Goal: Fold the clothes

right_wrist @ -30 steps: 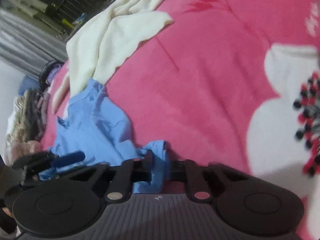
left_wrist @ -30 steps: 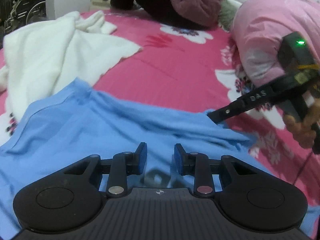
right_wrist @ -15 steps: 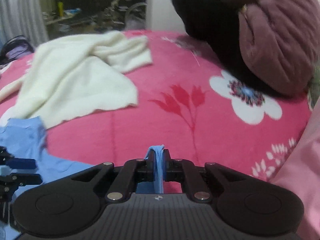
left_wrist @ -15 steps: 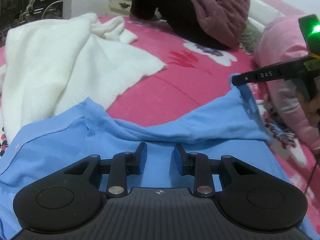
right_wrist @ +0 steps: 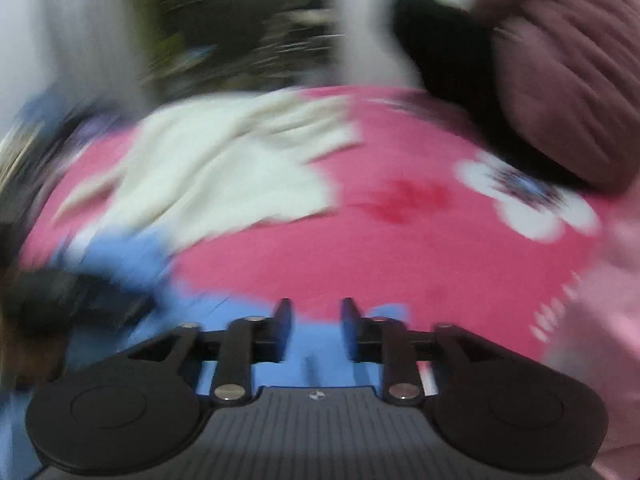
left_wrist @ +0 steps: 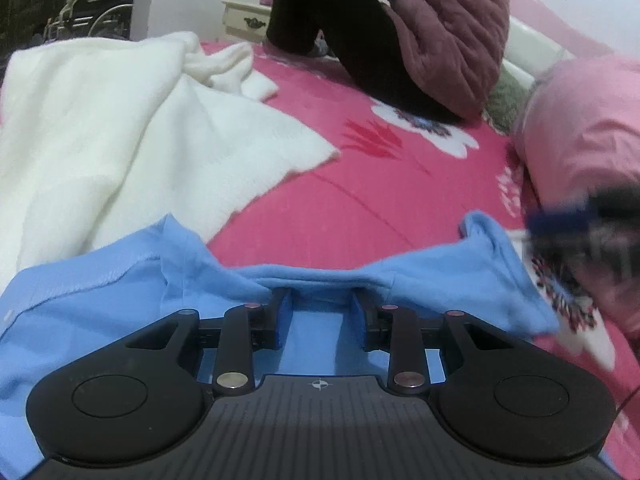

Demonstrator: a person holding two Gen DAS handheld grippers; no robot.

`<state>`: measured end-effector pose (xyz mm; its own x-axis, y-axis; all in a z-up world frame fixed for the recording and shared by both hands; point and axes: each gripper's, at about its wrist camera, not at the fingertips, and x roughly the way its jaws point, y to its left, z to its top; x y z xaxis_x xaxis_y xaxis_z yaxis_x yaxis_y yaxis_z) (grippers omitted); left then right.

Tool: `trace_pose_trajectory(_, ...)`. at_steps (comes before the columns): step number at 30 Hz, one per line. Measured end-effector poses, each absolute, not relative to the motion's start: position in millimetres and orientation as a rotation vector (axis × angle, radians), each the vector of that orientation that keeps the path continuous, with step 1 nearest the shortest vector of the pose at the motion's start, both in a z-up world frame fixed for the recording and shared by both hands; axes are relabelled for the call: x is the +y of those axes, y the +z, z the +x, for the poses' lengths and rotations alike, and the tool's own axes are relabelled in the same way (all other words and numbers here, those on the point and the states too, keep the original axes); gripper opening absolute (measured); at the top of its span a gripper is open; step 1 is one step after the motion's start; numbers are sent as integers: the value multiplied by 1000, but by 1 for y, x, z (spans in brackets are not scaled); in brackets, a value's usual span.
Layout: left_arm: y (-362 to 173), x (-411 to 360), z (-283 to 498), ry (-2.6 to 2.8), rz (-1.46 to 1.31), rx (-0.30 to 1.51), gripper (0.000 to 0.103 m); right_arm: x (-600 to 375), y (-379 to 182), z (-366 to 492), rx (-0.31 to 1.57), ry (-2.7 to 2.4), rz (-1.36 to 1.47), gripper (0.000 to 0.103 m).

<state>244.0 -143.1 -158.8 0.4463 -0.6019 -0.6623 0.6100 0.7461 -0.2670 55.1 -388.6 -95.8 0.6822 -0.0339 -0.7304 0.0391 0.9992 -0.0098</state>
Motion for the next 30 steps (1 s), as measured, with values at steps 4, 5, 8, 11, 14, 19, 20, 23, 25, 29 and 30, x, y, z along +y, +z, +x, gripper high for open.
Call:
trace_pose_trajectory(4,-160,-147,251,-736,-14,798,31,-338,-128,53,895,72,-301,44)
trace_pose_trajectory(5,-161,-148,253,-727,-20,789,31,-334,-136,54,912,64,-353,39)
trace_pose_trajectory(8,-163,-149,259,-707,-51,782,31,-342,-140,63,929,36,-345,13)
trace_pose_trajectory(11,-163,-150,267,-672,-77,773,31,-356,-126,85,869,-23,-323,6)
trace_pose_trajectory(14,-161,-150,273,-640,-104,764,31,-386,-117,121,822,-86,-205,6)
trace_pose_trajectory(19,-166,-150,277,-588,-101,769,31,-464,-122,173,806,-219,255,44)
trace_pose_trajectory(20,-167,-150,277,-580,-102,770,31,-476,-123,170,780,-261,327,43)
trace_pose_trajectory(23,-169,-150,278,-562,-92,760,31,-509,-122,152,677,-384,497,44)
trace_pose_trajectory(25,-170,-151,278,-555,-85,751,31,-522,-120,133,620,-423,555,45)
trace_pose_trajectory(29,-171,-155,278,-544,-72,730,32,-518,-114,101,660,-359,556,45)
trace_pose_trajectory(30,-172,-156,279,-540,-70,728,32,-510,-114,96,692,-316,537,45)
